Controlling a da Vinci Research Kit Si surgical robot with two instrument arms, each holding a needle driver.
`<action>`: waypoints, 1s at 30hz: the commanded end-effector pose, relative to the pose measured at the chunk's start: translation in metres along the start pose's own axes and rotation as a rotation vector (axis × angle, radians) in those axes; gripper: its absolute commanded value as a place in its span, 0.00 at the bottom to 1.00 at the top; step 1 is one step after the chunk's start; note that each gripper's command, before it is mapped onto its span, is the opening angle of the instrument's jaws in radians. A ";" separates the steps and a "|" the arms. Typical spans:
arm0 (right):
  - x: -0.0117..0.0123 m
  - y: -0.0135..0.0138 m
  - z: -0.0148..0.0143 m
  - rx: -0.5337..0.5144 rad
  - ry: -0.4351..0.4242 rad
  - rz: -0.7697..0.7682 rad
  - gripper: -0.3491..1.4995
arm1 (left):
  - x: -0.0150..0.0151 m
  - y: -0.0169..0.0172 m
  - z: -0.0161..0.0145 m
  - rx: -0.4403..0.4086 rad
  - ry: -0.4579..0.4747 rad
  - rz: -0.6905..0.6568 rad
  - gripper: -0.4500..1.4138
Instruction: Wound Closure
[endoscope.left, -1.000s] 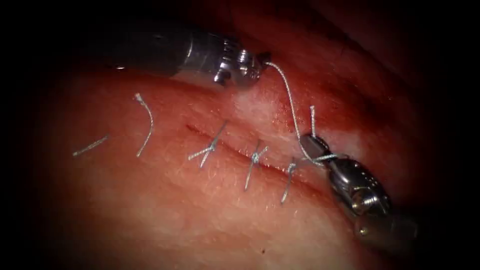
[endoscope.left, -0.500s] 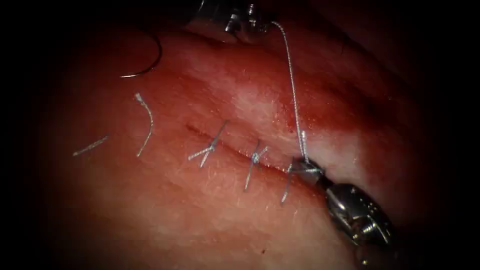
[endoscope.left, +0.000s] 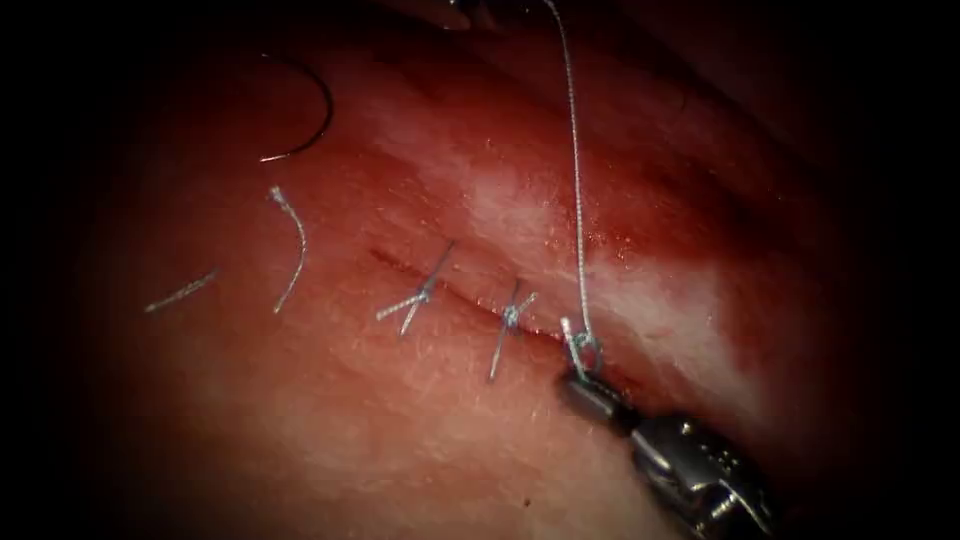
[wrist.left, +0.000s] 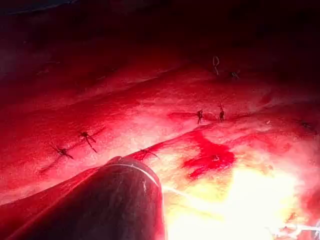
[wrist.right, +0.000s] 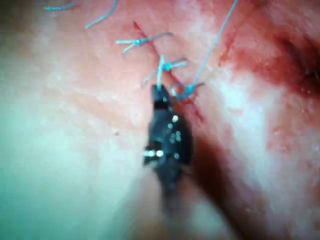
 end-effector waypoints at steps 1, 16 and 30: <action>-0.0009 -0.0003 0.0007 0.027 0.014 -0.073 0.00 | 0.0005 -0.0002 0.0008 0.007 0.003 0.004 0.00; -0.0013 -0.0035 -0.0002 0.126 0.061 -0.215 0.00 | -0.0005 -0.0025 0.0039 0.022 -0.003 -0.002 0.00; -0.0019 -0.0059 -0.0018 0.111 0.069 -0.281 0.00 | -0.0028 -0.0037 0.0074 0.043 -0.025 -0.023 0.00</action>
